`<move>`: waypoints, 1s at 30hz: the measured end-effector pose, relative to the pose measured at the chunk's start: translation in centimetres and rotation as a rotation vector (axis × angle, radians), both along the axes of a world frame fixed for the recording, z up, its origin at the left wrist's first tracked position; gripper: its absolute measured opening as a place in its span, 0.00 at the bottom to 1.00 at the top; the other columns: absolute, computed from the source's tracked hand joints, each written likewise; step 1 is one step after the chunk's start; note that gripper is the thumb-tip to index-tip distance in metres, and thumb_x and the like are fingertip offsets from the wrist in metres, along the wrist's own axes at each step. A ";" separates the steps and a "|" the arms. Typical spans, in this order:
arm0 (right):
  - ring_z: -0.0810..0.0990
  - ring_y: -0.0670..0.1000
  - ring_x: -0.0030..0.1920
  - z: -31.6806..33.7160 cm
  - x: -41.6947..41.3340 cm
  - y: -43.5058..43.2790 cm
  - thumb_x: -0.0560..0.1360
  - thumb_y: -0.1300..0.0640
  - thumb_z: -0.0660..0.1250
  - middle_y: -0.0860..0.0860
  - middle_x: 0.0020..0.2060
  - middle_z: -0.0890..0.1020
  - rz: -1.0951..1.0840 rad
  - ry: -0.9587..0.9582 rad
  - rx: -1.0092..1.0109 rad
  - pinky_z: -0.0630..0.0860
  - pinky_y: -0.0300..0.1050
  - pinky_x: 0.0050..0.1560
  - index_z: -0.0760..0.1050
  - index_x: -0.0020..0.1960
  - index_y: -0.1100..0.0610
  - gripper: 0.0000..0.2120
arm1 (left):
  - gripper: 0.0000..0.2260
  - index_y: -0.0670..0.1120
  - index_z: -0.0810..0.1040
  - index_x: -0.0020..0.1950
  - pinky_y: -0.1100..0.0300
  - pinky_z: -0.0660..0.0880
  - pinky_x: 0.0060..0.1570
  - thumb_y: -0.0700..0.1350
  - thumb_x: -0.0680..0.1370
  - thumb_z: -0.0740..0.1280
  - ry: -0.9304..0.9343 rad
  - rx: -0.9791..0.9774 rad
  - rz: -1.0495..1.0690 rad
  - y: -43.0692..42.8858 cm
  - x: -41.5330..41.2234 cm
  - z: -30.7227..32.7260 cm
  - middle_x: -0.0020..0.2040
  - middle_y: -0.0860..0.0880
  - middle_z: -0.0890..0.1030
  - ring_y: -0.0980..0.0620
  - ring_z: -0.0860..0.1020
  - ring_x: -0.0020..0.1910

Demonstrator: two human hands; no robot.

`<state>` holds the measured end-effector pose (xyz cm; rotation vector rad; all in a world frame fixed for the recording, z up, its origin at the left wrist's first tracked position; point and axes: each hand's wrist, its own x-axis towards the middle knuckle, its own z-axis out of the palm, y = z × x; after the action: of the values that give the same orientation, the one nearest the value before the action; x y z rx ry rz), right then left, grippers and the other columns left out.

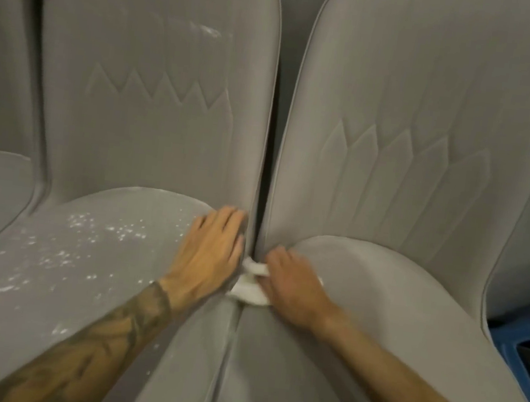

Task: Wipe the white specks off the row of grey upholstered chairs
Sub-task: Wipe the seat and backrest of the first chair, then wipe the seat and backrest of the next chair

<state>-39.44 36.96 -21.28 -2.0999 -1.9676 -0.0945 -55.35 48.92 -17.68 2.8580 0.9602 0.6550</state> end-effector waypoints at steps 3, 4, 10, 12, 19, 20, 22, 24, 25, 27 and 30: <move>0.72 0.59 0.55 0.5 0.2 0.5 0.84 0.48 0.56 0.55 0.55 0.74 -0.086 -0.008 0.000 0.67 0.52 0.57 0.70 0.57 0.57 0.13 | 0.11 0.47 0.77 0.63 0.47 0.69 0.56 0.46 0.83 0.60 0.136 -0.040 0.022 -1.9 -2.8 -1.9 0.57 0.47 0.78 0.43 0.76 0.54; 0.73 0.59 0.55 0.3 -0.5 -0.2 0.84 0.50 0.56 0.56 0.55 0.74 -0.072 -0.004 0.010 0.68 0.53 0.57 0.71 0.56 0.58 0.12 | 0.10 0.47 0.78 0.62 0.48 0.69 0.56 0.46 0.84 0.61 0.171 -0.047 0.010 -2.3 -3.5 -2.2 0.56 0.47 0.78 0.43 0.76 0.54; 0.71 0.53 0.49 -0.7 -4.2 -7.3 0.79 0.48 0.58 0.51 0.50 0.74 0.070 0.063 0.066 0.67 0.49 0.51 0.71 0.53 0.53 0.10 | 0.19 0.51 0.77 0.69 0.51 0.70 0.60 0.56 0.85 0.53 0.283 -0.033 -0.006 -3.2 -4.8 -2.7 0.64 0.52 0.78 0.48 0.76 0.60; 0.70 0.52 0.50 -0.7 -3.8 -7.5 0.79 0.47 0.58 0.49 0.51 0.73 0.036 0.065 0.044 0.68 0.49 0.50 0.71 0.53 0.52 0.10 | 0.25 0.51 0.78 0.67 0.49 0.72 0.58 0.59 0.82 0.47 0.295 -0.029 -0.010 -3.6 -4.8 -2.4 0.62 0.51 0.79 0.47 0.77 0.58; 0.70 0.58 0.55 -0.4 -3.1 -1.5 0.82 0.51 0.56 0.55 0.56 0.74 -0.235 0.017 -0.006 0.67 0.53 0.56 0.71 0.57 0.57 0.10 | 0.17 0.53 0.77 0.66 0.53 0.69 0.59 0.56 0.84 0.55 0.249 -0.049 -0.010 -2.9 -4.8 -3.6 0.64 0.52 0.78 0.49 0.76 0.60; 0.70 0.57 0.54 -0.4 -3.5 -1.9 0.82 0.51 0.57 0.55 0.56 0.74 -0.247 0.025 0.002 0.67 0.52 0.56 0.71 0.57 0.56 0.11 | 0.17 0.52 0.78 0.65 0.52 0.70 0.58 0.55 0.84 0.55 0.239 -0.045 -0.021 -2.8 -4.9 -3.7 0.63 0.52 0.78 0.48 0.76 0.59; 0.70 0.55 0.53 -0.1 -4.7 -3.4 0.81 0.49 0.57 0.53 0.55 0.74 -0.244 0.053 0.004 0.66 0.49 0.55 0.71 0.57 0.55 0.12 | 0.17 0.50 0.81 0.61 0.49 0.73 0.54 0.54 0.83 0.56 0.204 -0.026 -0.048 -2.6 -5.0 -3.8 0.59 0.50 0.81 0.45 0.78 0.55; 0.70 0.54 0.53 0.2 -6.1 -5.7 0.81 0.47 0.55 0.51 0.55 0.73 -0.217 0.055 -0.032 0.67 0.49 0.57 0.70 0.58 0.54 0.13 | 0.13 0.50 0.81 0.60 0.49 0.72 0.54 0.52 0.84 0.59 0.173 -0.017 -0.065 -2.3 -5.1 -4.1 0.57 0.50 0.80 0.46 0.78 0.53; 0.70 0.54 0.53 0.3 -6.8 -6.9 0.81 0.46 0.54 0.51 0.55 0.73 -0.196 0.047 -0.054 0.68 0.49 0.57 0.70 0.58 0.53 0.13 | 0.11 0.50 0.80 0.60 0.50 0.70 0.54 0.52 0.84 0.60 0.151 -0.020 -0.072 -2.2 -5.1 -4.2 0.56 0.51 0.80 0.47 0.77 0.53; 0.72 0.54 0.51 0.8 -8.6 -9.6 0.80 0.45 0.55 0.49 0.52 0.74 -0.176 0.045 -0.077 0.70 0.49 0.55 0.72 0.55 0.52 0.13 | 0.11 0.52 0.80 0.59 0.52 0.68 0.54 0.53 0.85 0.60 0.124 -0.025 -0.081 -1.9 -5.2 -4.4 0.55 0.53 0.79 0.49 0.76 0.52; 0.78 0.53 0.40 0.9 -11.3 -12.6 0.75 0.48 0.62 0.48 0.42 0.77 -0.272 0.000 -0.025 0.74 0.48 0.43 0.77 0.47 0.52 0.09 | 0.12 0.52 0.79 0.59 0.50 0.69 0.56 0.53 0.85 0.58 0.139 -0.005 -0.100 -1.6 -5.5 -4.5 0.57 0.52 0.79 0.48 0.75 0.54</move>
<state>-50.76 24.39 -20.36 -2.3718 -1.6798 -0.1215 -60.89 47.36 -22.15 2.9569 0.8259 0.4498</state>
